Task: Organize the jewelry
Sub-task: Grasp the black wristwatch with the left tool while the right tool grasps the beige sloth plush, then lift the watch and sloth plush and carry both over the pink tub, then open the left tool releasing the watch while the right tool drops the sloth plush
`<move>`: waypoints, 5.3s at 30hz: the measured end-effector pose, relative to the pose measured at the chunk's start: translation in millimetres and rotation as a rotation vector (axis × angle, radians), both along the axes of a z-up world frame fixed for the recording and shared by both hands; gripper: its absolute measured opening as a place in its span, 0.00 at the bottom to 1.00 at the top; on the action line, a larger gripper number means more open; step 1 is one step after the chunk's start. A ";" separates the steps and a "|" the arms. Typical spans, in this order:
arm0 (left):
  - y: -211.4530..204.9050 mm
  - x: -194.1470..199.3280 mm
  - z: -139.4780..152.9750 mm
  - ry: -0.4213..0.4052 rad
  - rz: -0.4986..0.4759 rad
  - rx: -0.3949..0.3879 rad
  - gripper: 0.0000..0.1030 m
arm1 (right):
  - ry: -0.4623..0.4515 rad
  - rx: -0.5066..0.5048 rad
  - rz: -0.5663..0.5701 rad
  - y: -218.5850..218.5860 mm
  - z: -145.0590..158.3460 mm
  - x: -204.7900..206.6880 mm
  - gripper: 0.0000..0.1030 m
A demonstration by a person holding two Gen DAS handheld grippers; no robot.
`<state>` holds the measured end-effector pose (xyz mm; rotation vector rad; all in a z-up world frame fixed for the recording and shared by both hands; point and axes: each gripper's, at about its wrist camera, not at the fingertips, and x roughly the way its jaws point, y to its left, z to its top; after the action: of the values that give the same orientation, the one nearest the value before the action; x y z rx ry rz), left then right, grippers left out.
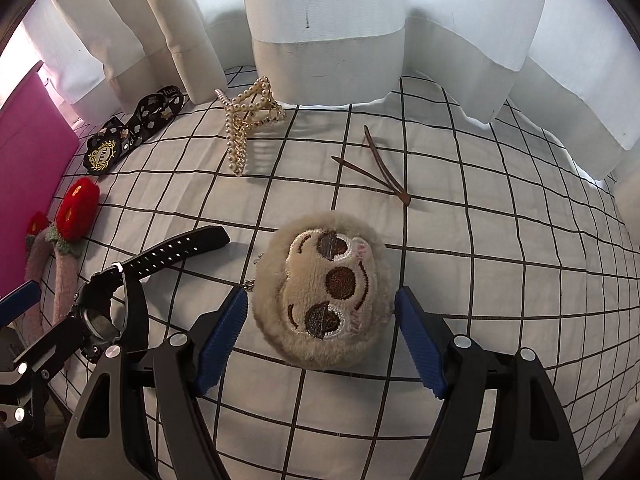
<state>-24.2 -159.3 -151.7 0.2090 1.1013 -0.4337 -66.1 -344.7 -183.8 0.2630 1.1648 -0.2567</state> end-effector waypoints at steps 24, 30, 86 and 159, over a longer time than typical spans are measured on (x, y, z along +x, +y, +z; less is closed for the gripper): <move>-27.2 16.7 -43.6 0.090 0.036 0.008 0.86 | 0.001 -0.028 0.028 -10.2 -16.6 15.3 0.70; -30.6 14.7 -51.8 0.086 0.032 0.041 0.86 | -0.009 -0.051 0.028 -9.2 -16.7 15.1 0.70; 16.8 24.6 41.3 -0.060 0.074 -0.036 0.64 | -0.191 -0.120 0.096 43.2 73.7 4.9 0.53; 362.6 194.2 110.5 -0.017 0.600 0.011 0.86 | -0.058 -0.121 0.689 412.4 140.7 293.3 0.62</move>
<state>170.0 203.3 -41.2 -0.1120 1.0902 0.1106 227.2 67.7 -43.2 -0.2409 1.1126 0.2849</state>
